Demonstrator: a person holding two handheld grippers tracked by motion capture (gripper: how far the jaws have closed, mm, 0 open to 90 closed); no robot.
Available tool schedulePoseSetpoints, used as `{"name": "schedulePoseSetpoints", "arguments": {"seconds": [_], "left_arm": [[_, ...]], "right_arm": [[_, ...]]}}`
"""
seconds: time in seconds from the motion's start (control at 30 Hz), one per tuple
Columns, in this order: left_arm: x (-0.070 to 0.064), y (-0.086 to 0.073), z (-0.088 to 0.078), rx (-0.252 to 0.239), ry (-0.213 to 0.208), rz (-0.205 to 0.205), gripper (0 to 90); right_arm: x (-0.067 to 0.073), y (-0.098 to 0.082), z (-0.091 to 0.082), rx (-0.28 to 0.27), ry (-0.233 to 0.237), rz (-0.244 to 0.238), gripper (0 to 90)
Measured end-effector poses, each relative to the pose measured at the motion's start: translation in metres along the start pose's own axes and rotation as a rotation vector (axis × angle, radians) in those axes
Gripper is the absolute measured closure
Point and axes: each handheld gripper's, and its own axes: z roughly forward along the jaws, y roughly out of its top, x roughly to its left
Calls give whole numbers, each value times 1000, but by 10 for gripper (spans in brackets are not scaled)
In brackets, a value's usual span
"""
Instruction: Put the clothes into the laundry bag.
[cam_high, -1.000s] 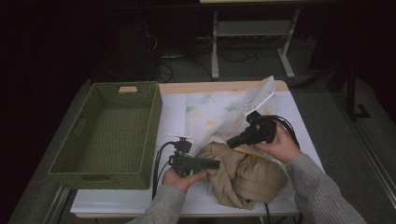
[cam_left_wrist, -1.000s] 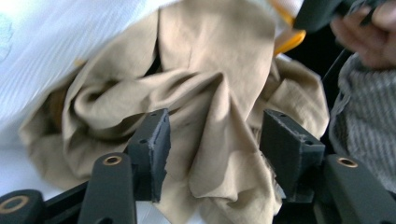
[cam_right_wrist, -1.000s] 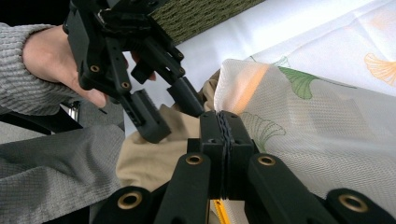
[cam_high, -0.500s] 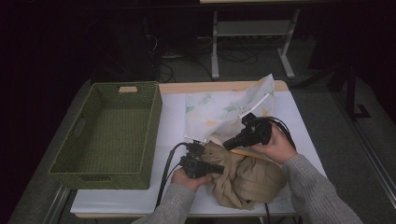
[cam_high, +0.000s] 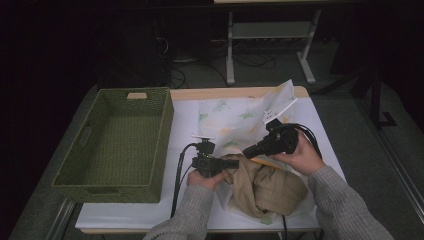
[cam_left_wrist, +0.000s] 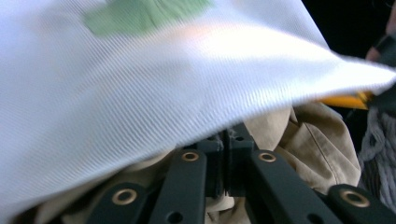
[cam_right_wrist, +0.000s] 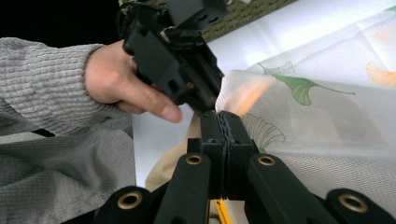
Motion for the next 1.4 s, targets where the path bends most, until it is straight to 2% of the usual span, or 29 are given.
{"name": "schedulePoseSetpoints", "arguments": {"seconds": [0.07, 0.1, 0.13, 0.17, 0.2, 0.23, 0.27, 0.33, 0.4, 0.43, 0.5, 0.53, 0.57, 0.6, 0.63, 0.77, 0.8, 0.87, 0.97, 1.03, 1.07, 1.1, 1.13, 1.2, 1.23, 1.27, 1.3, 1.33, 1.4], "left_arm": [[-1, -2, -1, 9, -2, 0, 743], [-4, -5, -3, 25, -1, 15, 743], [-5, -6, -5, 41, -2, 23, 558], [-7, -8, -7, 51, -6, 22, 558], [-9, -12, -10, 60, -11, 22, 459], [-11, -14, -12, 69, -10, 30, 459], [-14, -17, -14, 103, -15, 38, 388], [-16, -23, -16, 164, -9, 56, 368], [-15, -26, -7, 227, 14, 69, 351], [-15, -26, -7, 227, 14, 69, 355], [-14, -26, 3, 244, 23, 76, 531], [-13, -26, 10, 246, 32, 95, 531], [-12, -26, 13, 248, 30, 102, 708], [-10, -23, 17, 230, 14, 83, 813], [-10, -23, 17, 230, 14, 83, 837], [-18, -6, 8, 112, -65, 63, 859], [-23, 0, 2, 67, -60, 71, 865], [-27, 7, -5, 30, -76, 63, 868], [-28, 14, -13, -51, -60, 49, 869], [-24, 14, -11, -84, -11, 49, 868], [-17, 11, -4, -85, 22, 31, 868], [-12, 9, 1, -68, 25, 10, 860], [-2, 6, 8, -49, 10, -33, 834], [4, -1, 14, -51, -7, -48, 775], [4, -3, 14, -45, -11, -46, 775], [0, -6, 9, -33, -1, -21, 640], [0, -6, 9, -33, -1, -21, 573], [-4, -8, 6, -15, 8, 1, 573], [-9, -14, 1, 18, 16, 20, 435]], "right_arm": [[-1, -1, 0, 4, -1, 2, 886], [-2, -1, -1, 5, -3, 5, 886], [-3, -2, -1, 9, -5, 7, 886], [-3, -2, -1, 9, -5, 7, 886], [-3, -3, 0, 22, -12, 11, 886], [-3, -3, 0, 22, -12, 11, 886], [-4, -3, 1, 29, -14, 12, 886], [-4, -3, 1, 30, -14, 13, 886], [-5, -2, 5, 35, -15, 15, 886], [-5, -2, 5, 35, -15, 15, 886], [-5, -1, 8, 49, -17, 11, 886], [-5, -1, 10, 52, -18, 8, 886], [-5, -1, 13, 64, -18, 6, 886], [-5, -2, 14, 74, -20, 0, 886], [-5, -2, 14, 74, -20, 0, 886], [-1, 0, 11, 72, -15, -10, 887], [0, 0, 9, 70, -14, -15, 886], [5, 3, 3, 55, -20, -29, 886], [7, 4, -2, 36, -21, -31, 886], [9, 5, -6, 18, -18, -26, 887], [8, 4, -7, 13, -17, -21, 886], [7, 3, -7, 11, -16, -18, 887], [6, 1, -4, 21, -9, -10, 886], [4, -3, -1, 38, -13, -9, 886], [4, -3, -1, 38, -13, -9, 886], [0, -7, 1, 58, -24, -3, 886], [0, -7, 1, 58, -24, -3, 886], [-1, -7, 1, 59, -27, 1, 886], [-4, -11, 2, 68, -23, 6, 863]]}}
